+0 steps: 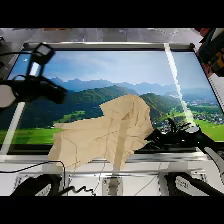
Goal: Fold the clothes and pants, and hang the long-sleeved shirts on hangers.
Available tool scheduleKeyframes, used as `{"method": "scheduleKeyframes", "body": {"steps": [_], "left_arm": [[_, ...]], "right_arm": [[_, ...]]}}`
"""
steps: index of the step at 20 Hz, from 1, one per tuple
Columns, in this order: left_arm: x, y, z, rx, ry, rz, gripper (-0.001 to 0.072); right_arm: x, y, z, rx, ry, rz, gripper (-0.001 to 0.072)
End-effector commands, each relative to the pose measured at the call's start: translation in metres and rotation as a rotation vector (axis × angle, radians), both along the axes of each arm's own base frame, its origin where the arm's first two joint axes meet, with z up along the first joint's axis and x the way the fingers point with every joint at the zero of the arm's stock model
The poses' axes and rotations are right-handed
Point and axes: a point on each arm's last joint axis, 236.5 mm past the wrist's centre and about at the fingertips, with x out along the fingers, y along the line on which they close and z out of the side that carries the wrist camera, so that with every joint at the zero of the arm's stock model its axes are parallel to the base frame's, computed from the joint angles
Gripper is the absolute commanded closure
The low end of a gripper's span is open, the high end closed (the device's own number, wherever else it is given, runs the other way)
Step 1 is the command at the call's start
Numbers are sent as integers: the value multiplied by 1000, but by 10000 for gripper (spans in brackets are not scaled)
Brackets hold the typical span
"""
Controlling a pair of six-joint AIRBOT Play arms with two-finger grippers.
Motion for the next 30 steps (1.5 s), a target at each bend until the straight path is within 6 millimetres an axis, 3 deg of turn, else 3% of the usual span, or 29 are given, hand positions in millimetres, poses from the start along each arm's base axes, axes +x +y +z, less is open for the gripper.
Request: {"method": "scheduleKeyframes", "body": {"steps": [1, 3, 5, 7, 9, 13, 17, 21, 23, 30], "left_arm": [[-16, 77, -17, -74, 126, 241, 244], [-17, 109, -16, -168, 120, 355, 244], [-22, 136, -25, -219, 129, 446, 245], [-33, 152, -51, -235, 189, 508, 244], [-48, 156, -88, -251, 279, 539, 245], [-80, 144, -162, -289, 493, 560, 244], [-125, 103, -219, -356, 773, 366, 244], [-177, 70, -247, -463, 1104, 220, 214], [-193, 63, -258, -496, 1200, 181, 211], [-227, 50, -286, -496, 1252, 95, 212]], "right_arm": [[12, -12, -20, -79, -28, -71, 325], [13, -4, -23, -82, -42, -41, 536], [24, 6, -19, -87, -144, 35, 686], [42, 10, -6, -94, -247, 105, 696], [71, 8, 13, -115, -339, 118, 697], [134, -7, 55, -180, -509, 77, 697], [149, -8, 72, -178, -550, 73, 697], [149, -7, 72, -177, -549, 74, 697], [149, -7, 72, -177, -549, 74, 697], [148, -7, 72, -177, -549, 75, 696]]}}
